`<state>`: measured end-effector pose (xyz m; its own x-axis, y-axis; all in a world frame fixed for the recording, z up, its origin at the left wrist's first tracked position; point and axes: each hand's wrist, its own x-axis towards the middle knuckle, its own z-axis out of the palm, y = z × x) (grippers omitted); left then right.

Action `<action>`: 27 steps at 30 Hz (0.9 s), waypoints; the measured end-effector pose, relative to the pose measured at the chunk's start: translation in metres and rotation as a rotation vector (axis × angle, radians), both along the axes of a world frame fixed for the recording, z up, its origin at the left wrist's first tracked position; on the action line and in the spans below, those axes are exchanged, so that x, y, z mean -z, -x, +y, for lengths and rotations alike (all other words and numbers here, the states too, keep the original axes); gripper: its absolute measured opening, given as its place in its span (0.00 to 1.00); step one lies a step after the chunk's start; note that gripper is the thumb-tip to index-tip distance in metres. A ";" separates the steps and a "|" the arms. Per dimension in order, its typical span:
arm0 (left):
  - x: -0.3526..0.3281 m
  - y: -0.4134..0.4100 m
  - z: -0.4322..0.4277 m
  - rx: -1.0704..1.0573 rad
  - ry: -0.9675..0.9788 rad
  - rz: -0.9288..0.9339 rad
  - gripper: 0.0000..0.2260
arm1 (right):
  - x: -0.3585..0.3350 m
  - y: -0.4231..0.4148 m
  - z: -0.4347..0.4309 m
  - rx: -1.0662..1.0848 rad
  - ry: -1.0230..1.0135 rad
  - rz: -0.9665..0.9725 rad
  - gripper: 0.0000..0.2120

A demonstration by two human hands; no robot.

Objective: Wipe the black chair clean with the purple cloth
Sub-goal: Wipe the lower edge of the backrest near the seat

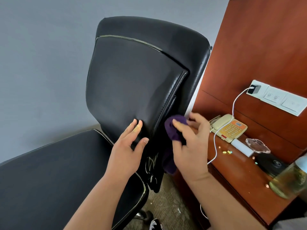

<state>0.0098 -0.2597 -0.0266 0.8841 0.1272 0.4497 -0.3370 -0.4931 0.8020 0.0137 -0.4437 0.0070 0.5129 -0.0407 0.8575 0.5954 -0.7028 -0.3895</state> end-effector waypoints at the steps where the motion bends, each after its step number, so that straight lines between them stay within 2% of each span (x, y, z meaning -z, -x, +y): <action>1: 0.000 -0.001 0.000 0.000 0.005 -0.004 0.24 | 0.008 0.003 0.001 -0.005 -0.044 0.013 0.20; 4: 0.001 -0.002 -0.001 -0.010 0.018 -0.009 0.25 | -0.004 0.006 0.003 0.016 -0.231 0.038 0.17; 9: -0.001 -0.001 -0.001 -0.008 0.003 0.023 0.25 | -0.110 -0.019 -0.005 -0.008 -0.563 -0.113 0.12; 11: -0.001 0.000 -0.002 -0.006 0.001 0.027 0.25 | -0.144 -0.032 -0.004 -0.059 -0.593 -0.167 0.12; 13: -0.002 -0.001 -0.001 -0.008 0.013 0.033 0.25 | -0.153 -0.040 0.006 -0.094 -0.553 -0.159 0.17; 15: -0.002 0.000 -0.002 -0.016 0.016 0.046 0.25 | -0.137 -0.044 0.016 -0.061 -0.479 -0.125 0.20; 18: -0.003 0.002 -0.007 -0.026 0.021 0.063 0.25 | -0.099 -0.042 0.025 -0.025 -0.537 -0.066 0.21; 21: -0.002 -0.001 -0.009 -0.037 0.043 0.056 0.24 | -0.059 -0.035 0.031 -0.043 -0.522 -0.009 0.15; 25: -0.001 -0.003 -0.008 -0.018 0.052 0.065 0.25 | -0.009 -0.020 0.025 -0.077 -0.418 0.181 0.16; 27: -0.002 -0.003 -0.009 -0.016 0.060 0.074 0.24 | 0.006 -0.016 0.014 -0.096 -0.371 0.261 0.10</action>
<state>0.0127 -0.2688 -0.0245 0.9123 0.1659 0.3744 -0.2684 -0.4482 0.8527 0.0298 -0.4300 0.0013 0.7259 -0.2625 0.6357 0.4998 -0.4336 -0.7498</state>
